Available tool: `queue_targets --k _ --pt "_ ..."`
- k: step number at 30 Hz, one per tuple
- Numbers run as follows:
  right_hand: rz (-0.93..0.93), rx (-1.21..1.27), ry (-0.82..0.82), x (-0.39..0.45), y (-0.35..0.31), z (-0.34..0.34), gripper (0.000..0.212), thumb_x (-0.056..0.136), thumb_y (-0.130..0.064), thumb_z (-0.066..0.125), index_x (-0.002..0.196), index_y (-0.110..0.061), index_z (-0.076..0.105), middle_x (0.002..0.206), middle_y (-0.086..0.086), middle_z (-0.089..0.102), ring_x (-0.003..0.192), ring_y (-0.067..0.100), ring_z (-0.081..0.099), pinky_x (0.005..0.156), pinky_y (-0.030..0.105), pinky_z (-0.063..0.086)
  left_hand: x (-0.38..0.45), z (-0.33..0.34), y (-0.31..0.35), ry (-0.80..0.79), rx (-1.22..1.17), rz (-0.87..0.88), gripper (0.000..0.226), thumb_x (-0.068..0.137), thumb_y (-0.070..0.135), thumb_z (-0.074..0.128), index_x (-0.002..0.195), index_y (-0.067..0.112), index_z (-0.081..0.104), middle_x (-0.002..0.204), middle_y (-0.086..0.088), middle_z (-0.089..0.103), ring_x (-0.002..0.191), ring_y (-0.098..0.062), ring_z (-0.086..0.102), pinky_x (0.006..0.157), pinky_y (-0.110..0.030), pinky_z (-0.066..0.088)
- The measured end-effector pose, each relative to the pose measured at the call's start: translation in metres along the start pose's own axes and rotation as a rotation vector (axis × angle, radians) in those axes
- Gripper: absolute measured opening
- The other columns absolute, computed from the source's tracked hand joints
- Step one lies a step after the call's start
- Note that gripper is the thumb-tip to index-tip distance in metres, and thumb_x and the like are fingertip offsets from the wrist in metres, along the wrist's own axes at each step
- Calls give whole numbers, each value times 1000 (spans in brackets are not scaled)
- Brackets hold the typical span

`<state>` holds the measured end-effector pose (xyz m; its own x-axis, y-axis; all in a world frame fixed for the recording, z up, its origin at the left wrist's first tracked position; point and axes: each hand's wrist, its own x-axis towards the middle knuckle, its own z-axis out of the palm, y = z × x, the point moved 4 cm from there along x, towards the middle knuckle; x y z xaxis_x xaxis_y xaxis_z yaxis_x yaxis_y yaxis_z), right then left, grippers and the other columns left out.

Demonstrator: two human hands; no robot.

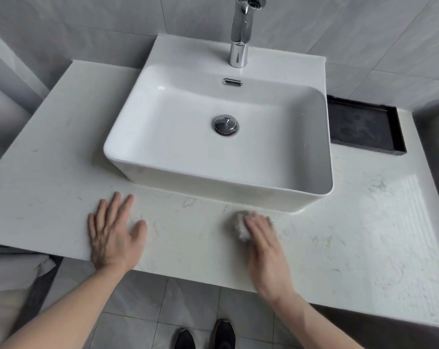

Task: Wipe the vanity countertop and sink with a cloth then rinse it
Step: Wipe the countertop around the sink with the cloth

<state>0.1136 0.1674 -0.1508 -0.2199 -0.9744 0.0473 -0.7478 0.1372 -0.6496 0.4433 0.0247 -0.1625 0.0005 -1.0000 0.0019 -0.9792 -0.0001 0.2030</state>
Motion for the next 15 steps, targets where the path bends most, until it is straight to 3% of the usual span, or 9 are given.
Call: queue_targets --k 2,4,7,11,15 --pt "82 -69 155 2 35 -29 51 98 -4 50 148 -13 54 158 0 45 153 27 34 126 52 21 0 0 0 -1 -3 -1 71 86 54 40 155 37 32 168 12 17 156 -17 7 126 -48 7" --pt "167 -166 208 -4 62 -46 46 103 -18 43 147 -14 55 155 1 50 152 29 35 125 54 23 0 -1 1 -1 -2 0 71 86 54 40 155 36 33 168 12 17 156 -18 8 126 -49 8" --pt "292 -258 204 -9 79 -44 54 101 -26 36 153 -13 47 163 4 40 156 28 24 128 51 14 0 0 1 -2 5 -2 71 86 54 41 155 36 33 168 12 17 156 -17 8 125 -49 9" --pt "530 -266 211 1 49 -11 67 99 -33 36 161 -11 25 171 7 18 159 27 7 129 49 3 0 1 0 -6 8 3 72 86 53 42 155 36 33 168 12 17 156 -17 6 125 -50 9" --pt "500 -299 170 11 -2 31 71 99 -32 37 162 -5 18 172 15 10 160 31 3 129 51 2 0 1 0 -3 17 5 72 85 50 42 155 35 34 168 10 18 156 -19 8 125 -51 9"
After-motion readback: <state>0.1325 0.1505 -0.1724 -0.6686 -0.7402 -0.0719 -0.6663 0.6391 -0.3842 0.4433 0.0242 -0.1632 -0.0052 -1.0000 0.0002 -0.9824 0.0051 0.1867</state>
